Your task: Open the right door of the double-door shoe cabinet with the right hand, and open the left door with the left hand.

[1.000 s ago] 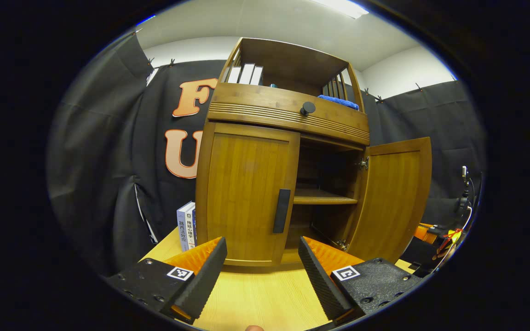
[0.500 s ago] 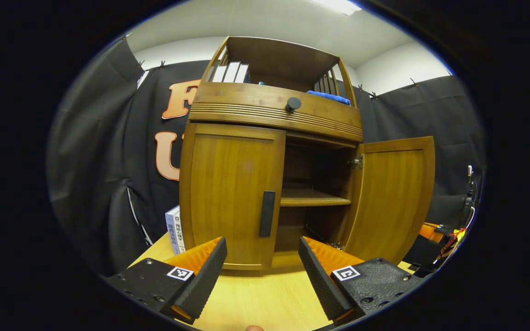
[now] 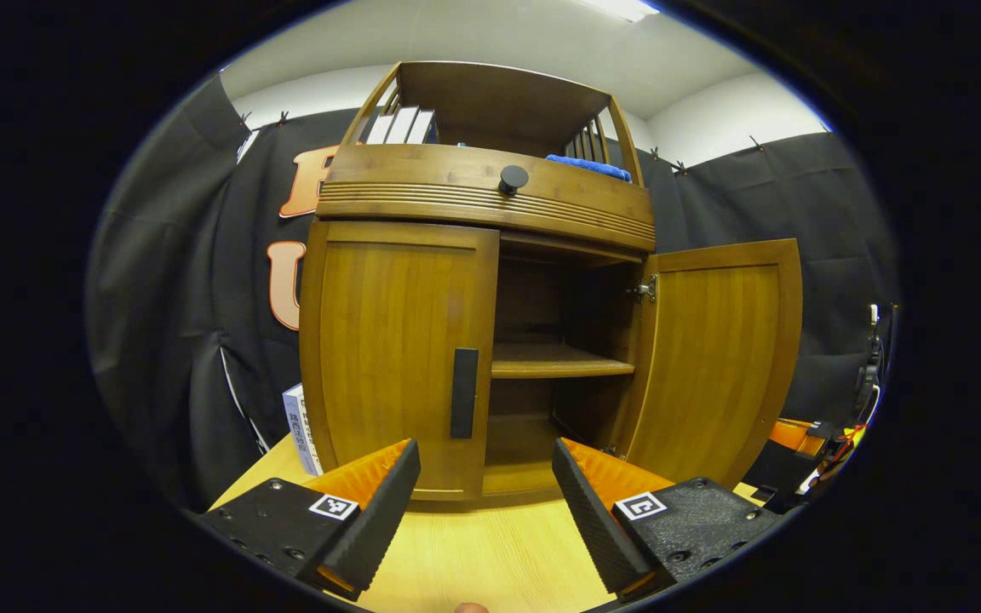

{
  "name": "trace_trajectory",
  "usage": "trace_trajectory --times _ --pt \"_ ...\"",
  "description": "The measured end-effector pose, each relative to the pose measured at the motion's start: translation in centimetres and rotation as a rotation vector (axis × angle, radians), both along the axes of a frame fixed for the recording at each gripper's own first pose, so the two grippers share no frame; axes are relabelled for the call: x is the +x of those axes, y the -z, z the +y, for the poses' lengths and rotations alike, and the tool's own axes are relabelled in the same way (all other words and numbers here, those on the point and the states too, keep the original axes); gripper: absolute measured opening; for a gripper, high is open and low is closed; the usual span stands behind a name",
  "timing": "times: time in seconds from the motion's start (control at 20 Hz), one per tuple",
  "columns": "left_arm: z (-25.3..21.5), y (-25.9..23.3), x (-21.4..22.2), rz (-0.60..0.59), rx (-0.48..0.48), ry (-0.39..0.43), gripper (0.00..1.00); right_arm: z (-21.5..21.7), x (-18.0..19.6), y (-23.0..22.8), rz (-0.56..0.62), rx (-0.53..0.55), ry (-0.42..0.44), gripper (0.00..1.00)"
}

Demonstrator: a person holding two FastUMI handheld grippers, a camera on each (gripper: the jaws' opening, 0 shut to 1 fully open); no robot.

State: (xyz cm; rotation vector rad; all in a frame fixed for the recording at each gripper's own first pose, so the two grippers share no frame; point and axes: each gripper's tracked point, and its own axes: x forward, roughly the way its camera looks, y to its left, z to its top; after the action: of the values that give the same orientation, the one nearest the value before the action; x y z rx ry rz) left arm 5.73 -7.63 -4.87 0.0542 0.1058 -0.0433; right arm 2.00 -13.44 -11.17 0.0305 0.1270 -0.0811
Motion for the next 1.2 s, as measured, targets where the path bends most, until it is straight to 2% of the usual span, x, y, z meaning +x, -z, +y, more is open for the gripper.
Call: trace_trajectory --times 0.15,0.25,0.4,0.45,0.6,0.8,0.85,0.95,1.05,1.15,1.2 --pt "-0.5 0.3 1.0 0.005 -0.013 0.006 0.94 -0.9 -0.5 -0.8 -0.023 -0.011 0.037 0.09" --pt "-0.8 0.4 1.8 -0.003 -0.012 0.008 0.92 -2.2 -0.7 -1.4 -0.04 -0.023 0.082 0.08" --pt "-1.2 -0.1 3.0 -0.027 0.004 -0.006 0.92 -2.7 -1.4 -2.0 -0.058 -0.024 0.094 0.09" --pt "-1.3 -0.1 3.5 -0.032 0.011 -0.01 0.92 -2.7 -1.6 -2.2 -0.063 -0.019 0.086 0.23" --pt "-1.3 -0.1 5.4 -0.044 0.026 -0.021 0.92 -2.4 -2.0 -2.3 -0.073 -0.024 0.084 0.38" --pt "-1.2 0.7 8.4 -0.045 0.035 -0.031 0.95 -3.3 -2.7 -3.6 -0.095 -0.11 0.113 0.57" --pt "-0.9 1.0 9.5 -0.045 0.031 -0.038 0.92 -3.2 -2.7 -3.8 -0.099 -0.121 0.112 0.7" --pt "0.2 1.7 11.2 -0.045 0.027 -0.069 0.95 -3.1 -2.8 -4.4 -0.115 -0.147 0.114 0.8" --pt "0.8 1.8 12.6 -0.056 0.029 -0.085 0.92 -3.6 -2.9 -5.1 -0.136 -0.174 0.134 0.93" --pt "1.8 1.9 14.3 -0.069 0.037 -0.109 0.92 -3.9 -3.0 -5.7 -0.151 -0.184 0.147 0.93" --pt "2.3 1.8 15.0 -0.08 0.048 -0.121 0.92 -4.0 -3.1 -5.8 -0.155 -0.182 0.15 1.0"
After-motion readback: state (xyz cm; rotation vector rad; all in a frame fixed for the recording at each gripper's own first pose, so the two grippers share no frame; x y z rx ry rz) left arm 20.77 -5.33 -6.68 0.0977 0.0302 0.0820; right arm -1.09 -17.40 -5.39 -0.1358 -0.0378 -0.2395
